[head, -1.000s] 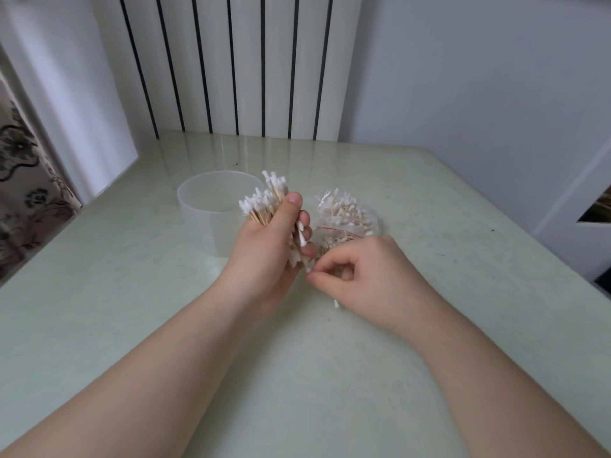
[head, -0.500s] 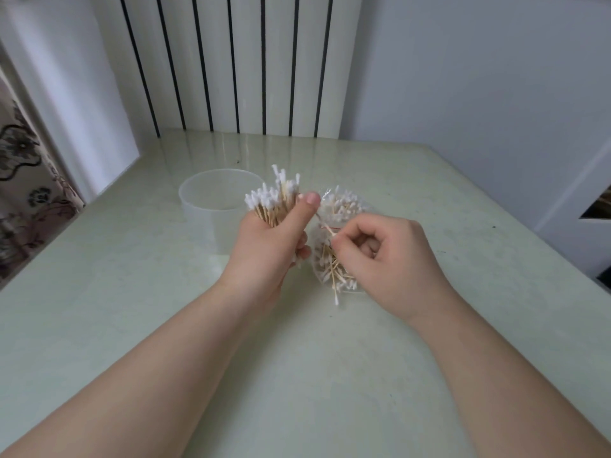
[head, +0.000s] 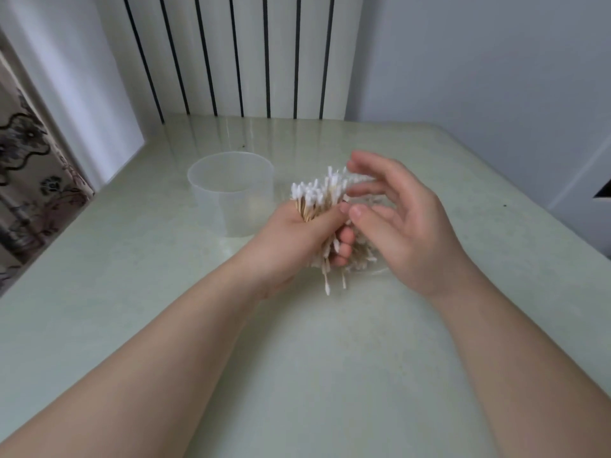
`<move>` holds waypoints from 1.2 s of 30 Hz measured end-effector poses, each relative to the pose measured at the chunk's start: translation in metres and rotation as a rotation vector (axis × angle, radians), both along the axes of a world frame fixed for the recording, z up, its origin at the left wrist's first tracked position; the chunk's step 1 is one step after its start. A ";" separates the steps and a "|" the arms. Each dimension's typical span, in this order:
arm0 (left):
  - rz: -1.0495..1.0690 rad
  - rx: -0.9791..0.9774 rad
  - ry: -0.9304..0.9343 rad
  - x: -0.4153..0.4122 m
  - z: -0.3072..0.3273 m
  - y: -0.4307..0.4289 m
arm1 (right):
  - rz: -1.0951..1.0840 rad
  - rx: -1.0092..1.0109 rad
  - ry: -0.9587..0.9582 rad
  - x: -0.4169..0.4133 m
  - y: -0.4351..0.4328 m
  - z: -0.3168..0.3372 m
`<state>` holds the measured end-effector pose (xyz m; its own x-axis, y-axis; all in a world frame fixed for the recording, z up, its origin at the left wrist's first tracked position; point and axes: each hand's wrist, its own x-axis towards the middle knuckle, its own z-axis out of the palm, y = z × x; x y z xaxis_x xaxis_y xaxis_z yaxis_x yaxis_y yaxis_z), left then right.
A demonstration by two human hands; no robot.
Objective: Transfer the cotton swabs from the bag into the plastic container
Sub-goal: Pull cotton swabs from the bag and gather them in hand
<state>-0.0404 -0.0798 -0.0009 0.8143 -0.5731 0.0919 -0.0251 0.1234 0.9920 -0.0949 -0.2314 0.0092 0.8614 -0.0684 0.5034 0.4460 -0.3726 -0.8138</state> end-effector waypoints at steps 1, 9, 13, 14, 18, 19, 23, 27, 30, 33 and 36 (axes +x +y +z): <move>-0.039 0.026 -0.017 0.000 0.000 0.000 | 0.034 0.011 0.038 0.000 -0.001 0.001; -0.093 0.074 -0.003 0.001 -0.004 0.003 | 0.168 -0.044 0.194 -0.005 0.003 0.003; -0.063 -0.020 0.186 0.000 -0.001 0.002 | 0.080 -0.474 0.213 -0.004 0.002 0.004; -0.067 -0.039 0.231 -0.001 0.000 0.002 | 0.084 -0.554 0.254 -0.004 0.004 0.004; -0.038 -0.098 0.355 0.002 0.004 0.003 | 0.102 -0.724 0.320 -0.006 0.009 0.002; -0.020 -0.125 0.391 0.003 0.005 0.003 | 0.103 -0.727 0.314 -0.007 0.010 0.003; 0.033 -0.239 0.508 0.008 0.008 0.004 | 0.076 -0.752 0.302 -0.007 0.009 0.006; 0.051 -0.190 0.487 0.006 0.007 0.003 | 0.071 -0.689 0.220 -0.001 0.007 0.002; 0.037 -0.151 0.440 0.003 0.007 0.003 | 0.053 -0.588 0.189 0.001 0.005 -0.002; 0.010 -0.131 0.403 0.000 0.006 0.001 | -0.026 -0.557 0.142 0.003 0.004 -0.003; -0.030 -0.092 0.358 -0.003 0.004 -0.001 | -0.100 -0.556 0.061 0.004 0.004 -0.003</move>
<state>-0.0436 -0.0811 0.0034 0.7874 -0.5995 -0.1434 0.3263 0.2081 0.9220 -0.0908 -0.2271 0.0063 0.8929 0.1098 0.4367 0.3449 -0.7903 -0.5064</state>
